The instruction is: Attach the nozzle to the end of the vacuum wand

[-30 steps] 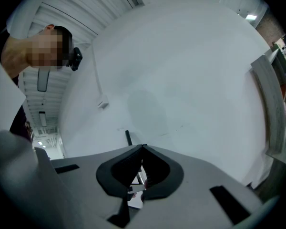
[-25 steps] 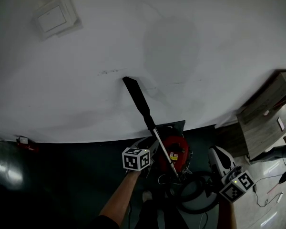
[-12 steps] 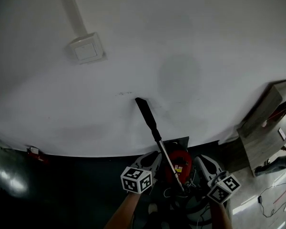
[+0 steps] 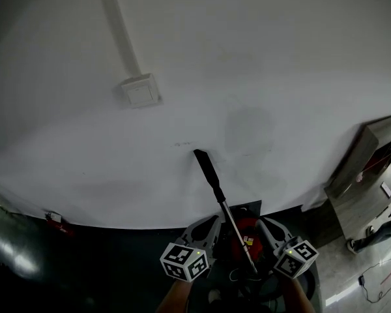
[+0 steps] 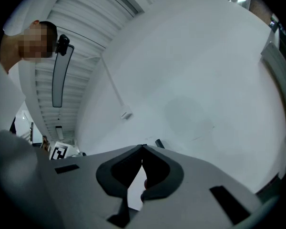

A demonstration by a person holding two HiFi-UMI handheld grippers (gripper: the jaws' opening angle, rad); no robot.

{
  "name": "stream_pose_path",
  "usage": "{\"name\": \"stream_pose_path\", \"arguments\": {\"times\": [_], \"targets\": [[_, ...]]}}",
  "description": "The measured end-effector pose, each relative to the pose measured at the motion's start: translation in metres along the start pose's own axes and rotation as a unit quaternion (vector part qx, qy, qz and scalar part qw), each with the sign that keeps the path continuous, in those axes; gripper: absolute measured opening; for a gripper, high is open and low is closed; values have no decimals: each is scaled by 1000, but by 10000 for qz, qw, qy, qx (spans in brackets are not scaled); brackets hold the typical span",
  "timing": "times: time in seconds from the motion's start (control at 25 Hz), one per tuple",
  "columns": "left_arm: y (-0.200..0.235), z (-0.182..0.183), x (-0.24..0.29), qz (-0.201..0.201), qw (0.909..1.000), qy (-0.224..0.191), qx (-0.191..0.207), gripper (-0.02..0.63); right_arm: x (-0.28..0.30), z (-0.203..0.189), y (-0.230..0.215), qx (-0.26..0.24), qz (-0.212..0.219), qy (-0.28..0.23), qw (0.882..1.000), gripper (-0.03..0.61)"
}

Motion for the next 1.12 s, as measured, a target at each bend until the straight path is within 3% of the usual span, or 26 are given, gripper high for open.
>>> {"name": "stream_pose_path", "arguments": {"times": [0.24, 1.12], "targets": [[-17, 12, -18, -45, 9999, -113, 74, 5, 2, 3, 12, -296, 32, 111, 9995, 17], [-24, 8, -31, -8, 9998, -193, 18, 5, -9, 0, 23, -180, 16, 119, 9998, 17]]}}
Point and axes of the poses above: the fingertips, and each gripper's own axes: x forward along the fingers, y to its left, z out of its top, the point moved 10 cm from there along -x, backward along the fingers, and after that the axes turned 7 degrees about -x, right-handed, at the moved point
